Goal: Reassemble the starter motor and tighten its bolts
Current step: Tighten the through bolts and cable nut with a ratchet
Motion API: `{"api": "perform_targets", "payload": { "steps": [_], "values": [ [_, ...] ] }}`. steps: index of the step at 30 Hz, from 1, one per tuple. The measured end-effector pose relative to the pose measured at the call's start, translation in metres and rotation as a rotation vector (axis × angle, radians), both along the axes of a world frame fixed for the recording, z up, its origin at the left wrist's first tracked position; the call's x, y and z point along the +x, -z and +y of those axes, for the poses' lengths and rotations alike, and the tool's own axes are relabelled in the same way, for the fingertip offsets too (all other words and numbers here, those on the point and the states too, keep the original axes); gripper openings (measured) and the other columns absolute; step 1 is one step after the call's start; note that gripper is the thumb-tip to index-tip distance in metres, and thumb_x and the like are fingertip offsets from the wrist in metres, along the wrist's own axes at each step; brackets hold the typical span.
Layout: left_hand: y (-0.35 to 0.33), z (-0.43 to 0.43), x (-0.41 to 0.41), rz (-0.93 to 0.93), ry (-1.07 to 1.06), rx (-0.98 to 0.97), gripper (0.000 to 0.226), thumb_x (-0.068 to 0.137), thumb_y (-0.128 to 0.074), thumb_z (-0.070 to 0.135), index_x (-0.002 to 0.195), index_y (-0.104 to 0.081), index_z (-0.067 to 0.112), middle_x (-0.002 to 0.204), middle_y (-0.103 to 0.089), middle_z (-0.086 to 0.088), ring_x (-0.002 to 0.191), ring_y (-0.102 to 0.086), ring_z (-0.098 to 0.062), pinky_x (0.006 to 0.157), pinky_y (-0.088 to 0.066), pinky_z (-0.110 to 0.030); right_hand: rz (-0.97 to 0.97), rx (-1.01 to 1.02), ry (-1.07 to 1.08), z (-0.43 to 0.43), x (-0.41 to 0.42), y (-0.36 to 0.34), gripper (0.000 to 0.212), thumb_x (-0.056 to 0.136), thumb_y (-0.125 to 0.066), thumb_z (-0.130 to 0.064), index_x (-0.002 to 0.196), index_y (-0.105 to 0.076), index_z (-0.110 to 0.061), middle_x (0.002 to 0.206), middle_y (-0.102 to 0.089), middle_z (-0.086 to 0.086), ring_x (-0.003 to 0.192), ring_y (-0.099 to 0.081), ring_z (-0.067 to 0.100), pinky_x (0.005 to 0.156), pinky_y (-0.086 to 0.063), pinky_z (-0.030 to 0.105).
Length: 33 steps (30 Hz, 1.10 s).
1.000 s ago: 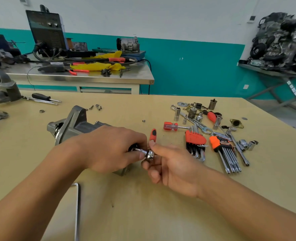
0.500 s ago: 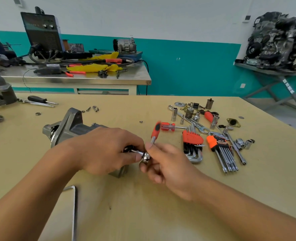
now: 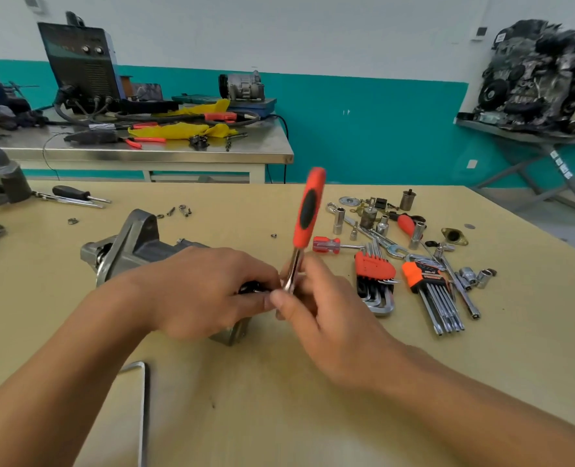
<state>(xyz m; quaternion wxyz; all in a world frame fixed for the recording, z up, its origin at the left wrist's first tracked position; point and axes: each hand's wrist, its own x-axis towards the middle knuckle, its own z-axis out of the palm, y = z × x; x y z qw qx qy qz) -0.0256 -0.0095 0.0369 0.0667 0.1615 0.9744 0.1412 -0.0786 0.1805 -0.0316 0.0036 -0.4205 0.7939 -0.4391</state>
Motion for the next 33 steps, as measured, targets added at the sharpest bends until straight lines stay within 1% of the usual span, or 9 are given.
{"api": "perform_targets", "payload": {
  "steps": [2, 6, 8, 11, 15, 17, 21, 30, 33],
  "values": [
    [0.0, 0.0, 0.0, 0.006, 0.0, 0.002, 0.02, 0.095, -0.041, 0.053, 0.087, -0.056, 0.043, 0.077, -0.058, 0.014, 0.075, -0.054, -0.003, 0.065, -0.035, -0.025, 0.171, 0.073, -0.017, 0.002, -0.001, 0.002, 0.02, 0.101, -0.05, -0.04, 0.109, -0.048, -0.022, 0.07, -0.061, -0.001, 0.06, -0.057, 0.014, 0.054, -0.045, 0.037],
    [0.001, 0.001, -0.001, 0.044, -0.026, -0.051, 0.019, 0.099, -0.045, 0.049, 0.092, -0.059, 0.039, 0.076, -0.059, 0.015, 0.077, -0.054, 0.0, 0.063, -0.034, -0.02, -0.75, -0.243, -0.044, -0.01, -0.001, -0.007, 0.02, 0.105, -0.047, -0.03, 0.098, -0.052, -0.012, 0.067, -0.066, 0.001, 0.04, -0.047, 0.011, 0.046, -0.038, 0.022],
    [0.002, 0.001, -0.001, 0.05, -0.036, -0.062, 0.015, 0.099, -0.048, 0.047, 0.094, -0.059, 0.039, 0.076, -0.059, 0.016, 0.078, -0.054, 0.002, 0.062, -0.033, -0.019, -0.928, -0.273, -0.061, -0.012, -0.001, -0.009, 0.023, 0.106, -0.047, -0.028, 0.1, -0.054, -0.006, 0.066, -0.064, 0.005, 0.037, -0.042, 0.01, 0.043, -0.034, 0.019],
    [-0.001, 0.001, 0.0, 0.042, -0.023, -0.047, 0.016, 0.099, -0.048, 0.047, 0.094, -0.06, 0.039, 0.077, -0.059, 0.015, 0.076, -0.053, 0.0, 0.062, -0.033, -0.02, -0.698, -0.219, -0.045, -0.009, 0.001, -0.006, 0.024, 0.106, -0.046, -0.031, 0.1, -0.054, -0.009, 0.065, -0.064, -0.001, 0.039, -0.044, 0.01, 0.045, -0.036, 0.022],
    [-0.001, 0.001, -0.001, 0.039, -0.022, 0.019, 0.015, 0.094, -0.052, 0.049, 0.1, -0.06, 0.038, 0.085, -0.061, 0.013, 0.079, -0.056, -0.003, 0.07, -0.043, -0.025, 0.188, 0.044, -0.007, -0.001, -0.001, 0.001, 0.019, 0.102, -0.049, -0.037, 0.108, -0.049, -0.019, 0.064, -0.053, -0.005, 0.056, -0.049, 0.014, 0.05, -0.038, 0.031],
    [-0.002, -0.006, 0.002, 0.059, -0.081, -0.023, 0.033, 0.085, -0.063, 0.058, 0.113, -0.055, 0.042, 0.1, -0.062, 0.021, 0.089, -0.056, 0.001, 0.082, -0.048, -0.027, 0.267, 0.068, -0.034, 0.0, -0.002, 0.001, 0.016, 0.103, -0.048, -0.035, 0.108, -0.047, -0.02, 0.063, -0.044, -0.008, 0.057, -0.044, 0.015, 0.052, -0.035, 0.03],
    [-0.008, -0.023, 0.008, 0.083, -0.227, -0.371, 0.101, 0.045, -0.061, 0.09, 0.135, -0.028, 0.057, 0.125, -0.041, 0.035, 0.117, -0.041, -0.002, 0.104, -0.034, -0.029, -0.013, -0.13, -0.023, -0.009, 0.006, 0.005, 0.013, 0.106, -0.042, -0.034, 0.095, -0.046, -0.029, 0.066, -0.054, -0.001, 0.053, -0.05, 0.015, 0.052, -0.04, 0.04],
    [0.0, -0.013, 0.006, 0.042, -0.216, -0.518, 0.092, 0.059, -0.074, 0.077, 0.137, -0.034, 0.047, 0.139, -0.034, 0.018, 0.122, -0.037, -0.011, 0.109, -0.031, -0.036, -1.137, -0.365, 0.135, -0.027, 0.003, -0.012, 0.035, 0.109, -0.036, -0.032, 0.082, -0.047, -0.013, 0.053, -0.053, 0.012, 0.031, -0.029, 0.013, 0.041, -0.02, 0.023],
    [0.0, -0.013, 0.006, 0.052, -0.209, -0.532, 0.092, 0.059, -0.074, 0.076, 0.136, -0.034, 0.047, 0.137, -0.034, 0.017, 0.12, -0.036, -0.011, 0.107, -0.031, -0.036, -0.964, -0.292, 0.13, -0.027, 0.005, -0.01, 0.032, 0.108, -0.035, -0.028, 0.085, -0.047, -0.011, 0.055, -0.055, 0.01, 0.033, -0.034, 0.013, 0.041, -0.023, 0.024]
  ]
}}
